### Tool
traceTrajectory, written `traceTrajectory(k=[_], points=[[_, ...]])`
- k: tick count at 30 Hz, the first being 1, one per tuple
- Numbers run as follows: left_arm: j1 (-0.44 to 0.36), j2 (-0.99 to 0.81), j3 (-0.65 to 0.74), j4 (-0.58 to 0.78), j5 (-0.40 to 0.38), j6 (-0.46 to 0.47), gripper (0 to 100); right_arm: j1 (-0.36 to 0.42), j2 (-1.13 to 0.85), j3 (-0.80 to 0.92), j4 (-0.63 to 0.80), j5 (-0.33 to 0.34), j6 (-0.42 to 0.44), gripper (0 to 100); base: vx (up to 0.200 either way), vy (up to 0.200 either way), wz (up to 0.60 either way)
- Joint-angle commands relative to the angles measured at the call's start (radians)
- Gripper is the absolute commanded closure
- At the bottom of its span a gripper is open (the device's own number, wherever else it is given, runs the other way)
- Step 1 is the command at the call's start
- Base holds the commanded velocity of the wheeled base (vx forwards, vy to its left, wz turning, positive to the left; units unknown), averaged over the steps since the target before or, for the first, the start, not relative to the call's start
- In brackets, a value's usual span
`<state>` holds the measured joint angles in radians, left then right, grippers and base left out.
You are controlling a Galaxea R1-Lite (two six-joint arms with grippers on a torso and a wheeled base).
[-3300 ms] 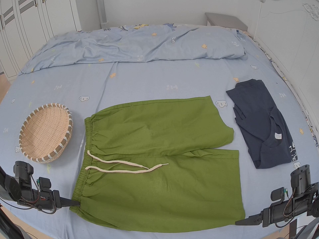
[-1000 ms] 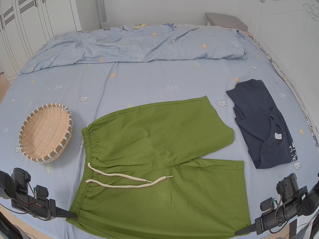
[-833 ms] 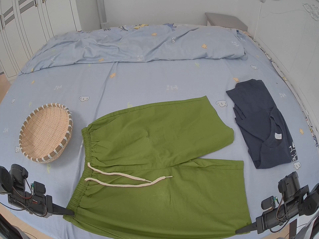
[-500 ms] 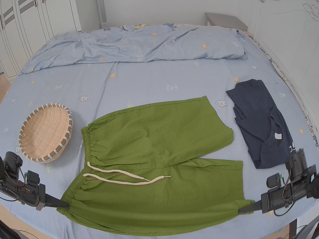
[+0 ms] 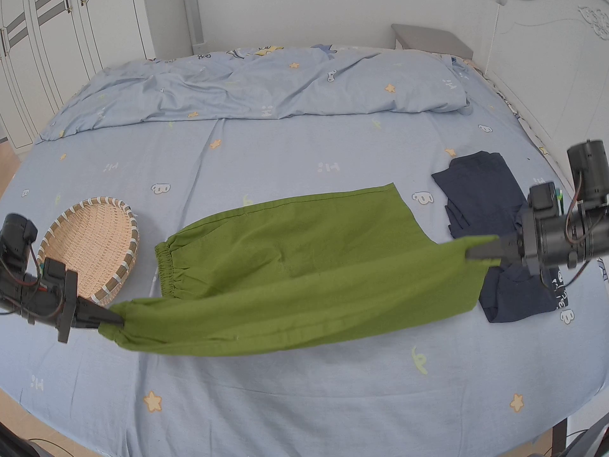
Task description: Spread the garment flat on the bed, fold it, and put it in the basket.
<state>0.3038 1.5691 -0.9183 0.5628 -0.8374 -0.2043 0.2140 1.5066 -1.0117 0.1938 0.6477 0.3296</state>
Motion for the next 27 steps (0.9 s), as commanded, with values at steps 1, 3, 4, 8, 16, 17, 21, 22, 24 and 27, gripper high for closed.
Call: traceTrajectory(k=[1,3,4,8,16,17,21,22,24,27], points=[[-0.077,0.109,-0.248,0.020,0.004,-0.178,100,-0.030,0.173,-0.277,0.081,-0.003,0.005,100,0.000,0.000,0.00],[-0.074,0.150,-0.315,0.025,0.008,-0.210,100,-0.031,0.219,-0.329,0.079,-0.014,0.006,100,0.000,0.000,0.00],[-0.075,0.161,-0.333,0.028,0.008,-0.219,100,-0.033,0.228,-0.341,0.079,-0.017,0.006,100,0.000,0.000,0.00],[-0.075,0.207,-0.455,0.046,0.015,-0.280,100,-0.053,0.323,-0.476,0.115,-0.042,0.011,100,0.000,0.000,0.00],[-0.061,0.246,-0.465,0.034,0.015,-0.274,100,-0.065,0.423,-0.625,0.127,-0.043,0.011,100,0.000,0.000,0.00],[-0.060,0.246,-0.467,0.034,0.015,-0.274,100,-0.064,0.431,-0.640,0.128,-0.043,0.011,100,0.000,0.000,0.00],[-0.038,0.258,-0.475,0.031,0.015,-0.274,100,-0.061,0.474,-0.717,0.141,-0.043,0.011,100,0.000,0.000,0.00],[-0.034,0.264,-0.479,0.031,0.015,-0.274,100,-0.061,0.481,-0.729,0.141,-0.043,0.011,100,0.000,0.000,0.00],[-0.034,0.267,-0.481,0.031,0.017,-0.273,100,-0.055,0.497,-0.759,0.141,-0.043,0.011,100,0.000,0.000,0.00],[-0.035,0.270,-0.482,0.029,0.017,-0.268,100,-0.050,0.514,-0.782,0.131,-0.043,0.011,100,0.000,0.000,0.00]])
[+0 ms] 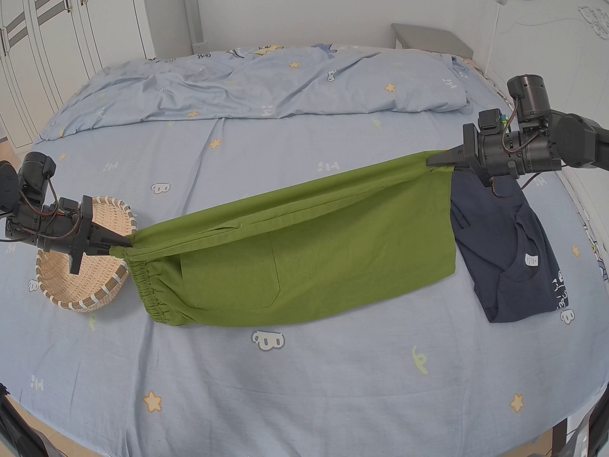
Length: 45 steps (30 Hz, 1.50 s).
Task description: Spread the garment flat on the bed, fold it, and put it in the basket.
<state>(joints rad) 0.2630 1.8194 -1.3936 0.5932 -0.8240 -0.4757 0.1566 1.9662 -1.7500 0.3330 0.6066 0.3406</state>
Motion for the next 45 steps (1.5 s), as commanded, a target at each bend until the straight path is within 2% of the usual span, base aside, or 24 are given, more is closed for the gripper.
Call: traceTrajectory(k=[1,8,27,28,30,31,41,45], points=[[0.007,0.023,-0.008,-0.003,0.003,0.003,100,0.008,0.060,-0.049,-0.011,-0.002,0.000,100,0.000,0.000,0.00],[-0.002,0.049,-0.025,-0.012,0.003,0.012,100,0.008,0.096,-0.079,-0.014,-0.021,-0.002,100,0.000,0.000,0.00],[-0.008,0.097,-0.068,-0.039,0.008,0.020,100,0.011,0.207,-0.195,-0.015,-0.016,0.006,100,0.000,0.000,0.00],[-0.008,0.098,-0.068,-0.050,0.013,0.020,0,0.012,0.211,-0.200,-0.019,-0.016,0.006,100,0.000,0.000,0.00],[-0.008,0.100,-0.068,-0.058,0.014,0.019,0,0.014,0.211,-0.203,-0.020,-0.016,0.005,100,0.000,0.000,0.00],[-0.007,0.112,-0.070,-0.072,0.014,0.017,0,0.020,0.217,-0.223,-0.023,-0.014,0.005,0,0.000,0.000,0.00],[-0.018,0.103,-0.077,-0.064,0.009,0.016,0,0.041,0.254,-0.238,-0.014,-0.013,-0.006,0,0.000,0.000,0.00],[-0.093,0.049,-0.048,-0.062,0.009,0.006,0,0.040,0.250,-0.213,-0.014,-0.016,-0.006,0,0.000,0.000,0.00]])
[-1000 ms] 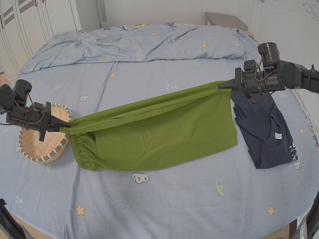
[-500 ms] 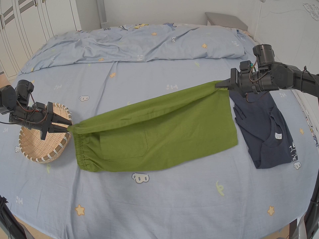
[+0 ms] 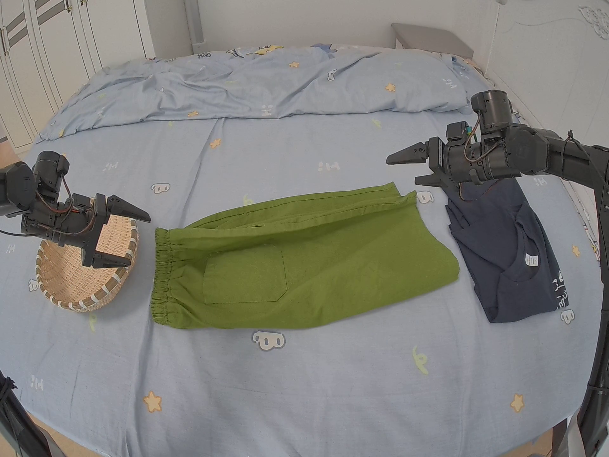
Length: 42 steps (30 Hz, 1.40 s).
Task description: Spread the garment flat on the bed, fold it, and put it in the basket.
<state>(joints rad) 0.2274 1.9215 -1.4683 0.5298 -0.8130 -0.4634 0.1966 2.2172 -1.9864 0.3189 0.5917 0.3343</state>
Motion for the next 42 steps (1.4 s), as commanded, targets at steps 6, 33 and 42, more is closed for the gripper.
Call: traceTrajectory(k=[6,33,42], points=[[-0.152,-0.058,0.043,-0.011,-0.005,-0.023,0,-0.006,-0.068,0.133,-0.009,0.002,-0.001,0,0.000,0.000,0.00],[-0.154,0.287,-0.118,-0.583,0.136,-0.432,0,-0.052,-0.456,0.707,-0.333,0.092,0.034,0,0.000,0.000,0.00],[-0.123,0.274,-0.072,-0.583,0.126,-0.428,0,-0.054,-0.452,0.707,-0.334,0.091,0.032,0,0.000,0.000,0.00]])
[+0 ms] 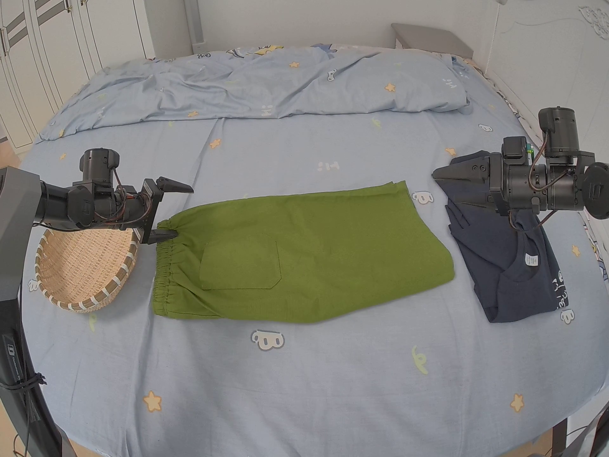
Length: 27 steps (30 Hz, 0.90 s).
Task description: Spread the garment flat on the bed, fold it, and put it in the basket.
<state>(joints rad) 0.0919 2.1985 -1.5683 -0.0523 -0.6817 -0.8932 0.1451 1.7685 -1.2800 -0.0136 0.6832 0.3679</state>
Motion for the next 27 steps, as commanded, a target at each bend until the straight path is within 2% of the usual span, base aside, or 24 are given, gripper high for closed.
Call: traceTrajectory(k=[1,7,10,15,19,20,22,23,24,27], points=[[0.012,-0.008,0.040,0.000,-0.009,0.003,0,-0.004,-0.003,0.001,-0.002,0.001,-0.001,0,0.000,0.000,0.00],[0.012,-0.082,0.097,-0.006,-0.009,0.005,0,-0.006,0.000,-0.001,-0.002,0.001,-0.001,0,0.000,0.000,0.00],[0.011,-0.177,0.148,-0.009,-0.012,0.008,0,-0.004,-0.004,0.001,-0.002,0.001,-0.001,0,0.000,0.000,0.00],[0.006,-0.275,0.226,-0.012,-0.042,0.022,0,-0.004,-0.006,0.002,-0.002,0.001,-0.001,0,0.000,0.000,0.00],[0.006,-0.332,0.356,-0.014,-0.029,0.123,0,-0.002,-0.008,0.004,0.000,0.001,-0.003,0,0.000,0.000,0.00],[0.006,-0.332,0.356,-0.014,-0.029,0.123,0,-0.002,-0.008,0.004,0.000,0.001,-0.003,0,0.000,0.000,0.00],[0.017,-0.358,0.464,-0.032,-0.029,0.235,0,0.004,-0.011,0.011,-0.002,0.001,-0.004,0,0.000,0.000,0.00],[0.019,-0.359,0.476,-0.037,-0.029,0.243,0,0.004,-0.012,0.013,0.000,0.002,-0.004,0,0.000,0.000,0.00],[0.029,-0.359,0.545,-0.064,-0.029,0.280,0,0.008,-0.023,0.016,0.000,0.002,-0.007,0,0.000,0.000,0.00],[0.040,-0.349,0.631,-0.156,-0.027,0.296,0,0.011,-0.026,0.027,-0.002,0.002,-0.010,0,0.000,0.000,0.00]])
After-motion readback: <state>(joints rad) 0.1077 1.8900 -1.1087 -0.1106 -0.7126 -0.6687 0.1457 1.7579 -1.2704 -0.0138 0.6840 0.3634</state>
